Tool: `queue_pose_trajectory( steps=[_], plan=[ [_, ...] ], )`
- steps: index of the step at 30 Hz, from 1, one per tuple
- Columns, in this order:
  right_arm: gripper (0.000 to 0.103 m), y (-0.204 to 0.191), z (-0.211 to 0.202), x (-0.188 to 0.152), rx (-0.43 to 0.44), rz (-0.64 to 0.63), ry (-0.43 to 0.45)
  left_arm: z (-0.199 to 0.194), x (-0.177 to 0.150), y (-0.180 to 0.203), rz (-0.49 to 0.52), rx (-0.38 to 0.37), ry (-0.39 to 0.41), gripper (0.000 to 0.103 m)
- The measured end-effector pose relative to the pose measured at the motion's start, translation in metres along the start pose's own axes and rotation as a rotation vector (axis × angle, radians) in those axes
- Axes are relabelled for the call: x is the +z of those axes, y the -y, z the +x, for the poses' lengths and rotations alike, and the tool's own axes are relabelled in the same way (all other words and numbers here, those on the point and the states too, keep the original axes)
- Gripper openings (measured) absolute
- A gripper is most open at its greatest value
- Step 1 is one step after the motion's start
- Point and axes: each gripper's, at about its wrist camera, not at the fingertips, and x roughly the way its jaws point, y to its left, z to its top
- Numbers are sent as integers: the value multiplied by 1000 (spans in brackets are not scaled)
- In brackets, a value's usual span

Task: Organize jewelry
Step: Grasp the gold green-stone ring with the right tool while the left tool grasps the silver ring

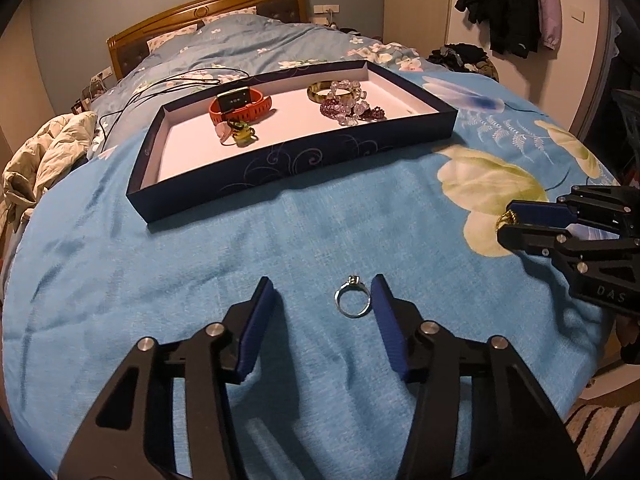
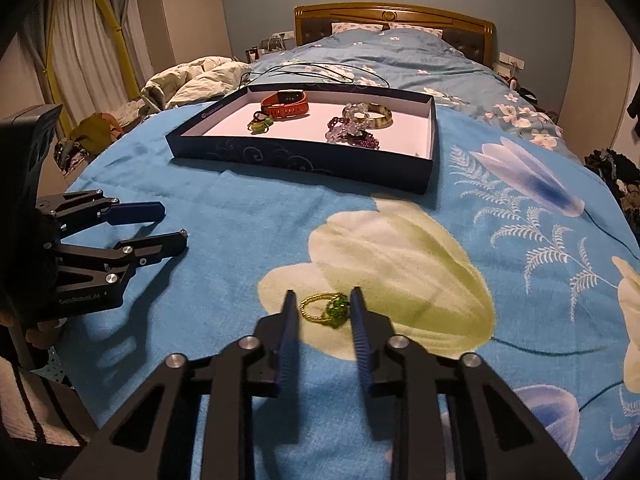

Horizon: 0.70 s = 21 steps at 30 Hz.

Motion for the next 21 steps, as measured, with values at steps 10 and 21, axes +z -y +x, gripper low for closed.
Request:
queue_pose_trajectory(
  steps=[10,21],
  plan=[
    [8,7,1,2,25,28,9,1,1,9,12,-7,5,28],
    [7,8,-5,9,63,56,45,-1,0,8,-3,-22,8,18]
  ],
)
